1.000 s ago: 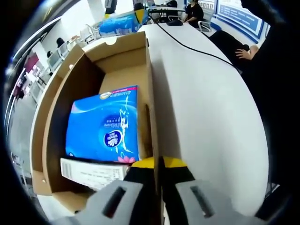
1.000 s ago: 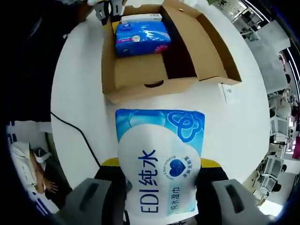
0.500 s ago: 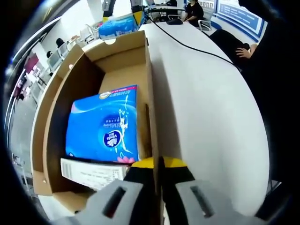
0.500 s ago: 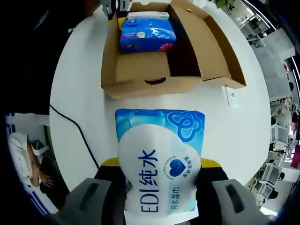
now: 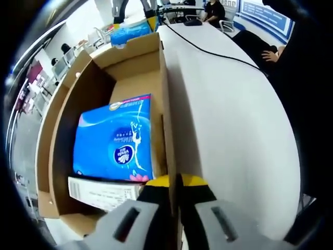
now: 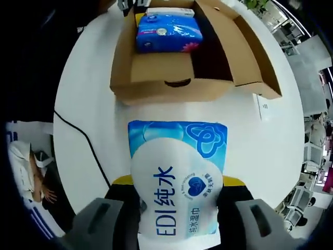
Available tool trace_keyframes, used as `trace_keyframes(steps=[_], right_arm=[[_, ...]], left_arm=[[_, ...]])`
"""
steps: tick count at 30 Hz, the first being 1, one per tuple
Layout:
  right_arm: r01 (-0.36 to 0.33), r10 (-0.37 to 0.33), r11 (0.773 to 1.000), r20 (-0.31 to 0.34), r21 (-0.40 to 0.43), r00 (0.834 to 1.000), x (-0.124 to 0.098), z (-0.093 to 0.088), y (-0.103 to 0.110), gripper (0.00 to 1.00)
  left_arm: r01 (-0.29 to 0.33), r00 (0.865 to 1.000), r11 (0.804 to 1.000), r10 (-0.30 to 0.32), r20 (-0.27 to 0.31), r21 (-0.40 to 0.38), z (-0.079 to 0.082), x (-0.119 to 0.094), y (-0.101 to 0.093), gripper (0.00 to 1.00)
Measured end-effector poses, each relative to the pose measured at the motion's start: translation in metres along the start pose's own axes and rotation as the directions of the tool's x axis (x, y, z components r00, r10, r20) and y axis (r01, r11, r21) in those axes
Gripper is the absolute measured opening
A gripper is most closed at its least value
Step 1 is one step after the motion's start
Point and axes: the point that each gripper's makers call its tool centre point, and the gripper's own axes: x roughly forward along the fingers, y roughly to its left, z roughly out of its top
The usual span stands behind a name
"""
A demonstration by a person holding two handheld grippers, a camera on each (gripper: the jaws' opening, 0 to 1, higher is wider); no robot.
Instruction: Operate the shoe box by opening the lid, removing the specified soft item, and placing it in the target area until the item is outside and the box remains undamaged.
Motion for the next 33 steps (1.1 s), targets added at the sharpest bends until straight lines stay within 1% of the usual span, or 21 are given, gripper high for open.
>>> trace_keyframes(steps=[10,12,24,33], right_arm=[[-0.014,0.015,1.0,0.01,-0.019,1.0,0.011,0.002,-0.001,0.58],[-0.018,0.018,0.999,0.006,-0.031,1.0,0.013,0.001,0.0,0.58],[-0.041,0.041,0.999,0.005,-0.03,0.999,0.024,-0.004,0.002,0.58],[-0.063,0.062,0.997,-0.005,-0.043,0.998,0.034,-0.008,0.002,0.57]], left_arm=[[-0.007,1.0,1.0,0.007,-0.009,0.009,0.0,0.001,0.0,0.02],[-0.004,1.0,1.0,0.004,-0.006,0.004,0.0,0.001,0.001,0.02],[-0.01,1.0,1.0,0.01,-0.016,0.005,0.0,0.001,0.001,0.03],[-0.006,1.0,1.0,0.006,-0.013,-0.002,0.0,0.001,0.0,0.02]])
